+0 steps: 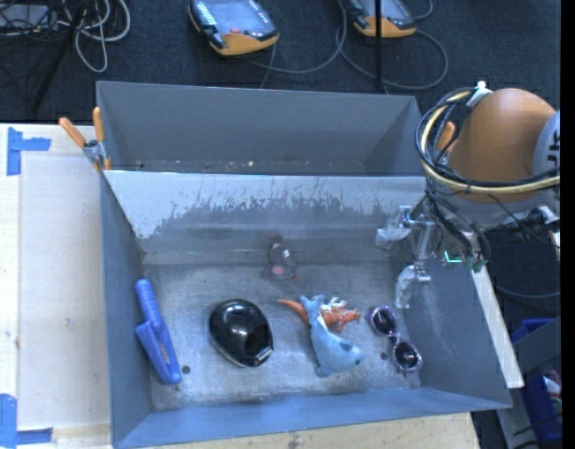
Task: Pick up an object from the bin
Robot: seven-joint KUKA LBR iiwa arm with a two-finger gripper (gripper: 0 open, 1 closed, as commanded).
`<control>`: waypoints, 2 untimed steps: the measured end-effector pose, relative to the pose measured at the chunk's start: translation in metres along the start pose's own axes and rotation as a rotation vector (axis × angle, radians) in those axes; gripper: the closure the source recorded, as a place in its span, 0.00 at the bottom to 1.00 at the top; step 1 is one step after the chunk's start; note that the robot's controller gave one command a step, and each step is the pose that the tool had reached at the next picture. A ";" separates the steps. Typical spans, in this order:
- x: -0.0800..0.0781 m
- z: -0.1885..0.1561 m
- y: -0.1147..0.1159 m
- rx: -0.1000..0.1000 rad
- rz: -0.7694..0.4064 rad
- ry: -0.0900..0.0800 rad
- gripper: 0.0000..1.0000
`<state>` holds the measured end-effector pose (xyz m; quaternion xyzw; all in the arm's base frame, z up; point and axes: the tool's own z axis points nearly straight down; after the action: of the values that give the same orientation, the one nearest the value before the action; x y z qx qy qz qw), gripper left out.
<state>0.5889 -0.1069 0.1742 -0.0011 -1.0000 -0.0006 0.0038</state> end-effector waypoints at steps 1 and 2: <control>-0.002 -0.004 0.000 0.001 -0.002 -0.007 0.00; 0.016 0.056 0.007 0.002 -0.013 -0.012 0.00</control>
Offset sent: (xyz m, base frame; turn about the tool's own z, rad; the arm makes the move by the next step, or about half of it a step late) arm -0.0318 0.0123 -0.1025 -0.0282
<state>0.5723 -0.1002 0.1181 0.0056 -1.0000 0.0003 -0.0021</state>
